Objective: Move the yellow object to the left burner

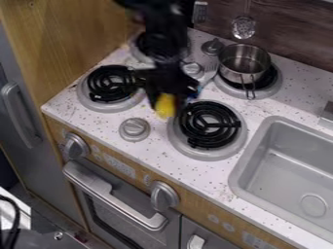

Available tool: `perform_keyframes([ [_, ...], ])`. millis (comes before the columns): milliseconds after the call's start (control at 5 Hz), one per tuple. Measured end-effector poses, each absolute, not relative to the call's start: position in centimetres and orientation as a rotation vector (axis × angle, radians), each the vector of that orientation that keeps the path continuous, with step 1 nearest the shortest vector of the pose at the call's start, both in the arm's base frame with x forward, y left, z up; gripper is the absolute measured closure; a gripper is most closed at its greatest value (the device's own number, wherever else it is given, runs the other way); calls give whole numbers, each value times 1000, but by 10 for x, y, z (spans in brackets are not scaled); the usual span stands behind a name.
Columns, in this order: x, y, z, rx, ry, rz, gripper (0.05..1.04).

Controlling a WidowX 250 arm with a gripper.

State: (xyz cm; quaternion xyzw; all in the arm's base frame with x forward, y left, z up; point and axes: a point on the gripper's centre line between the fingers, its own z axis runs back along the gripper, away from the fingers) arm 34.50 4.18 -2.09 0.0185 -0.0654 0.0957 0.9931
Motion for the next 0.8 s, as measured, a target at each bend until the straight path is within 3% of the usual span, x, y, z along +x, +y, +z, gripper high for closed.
perform_keyframes([
  [400,344,-9,-41,45,-103,83,463],
  [600,345,-11,-43,50,-98,108,380],
  [800,343,-9,-44,58,-87,145,110],
])
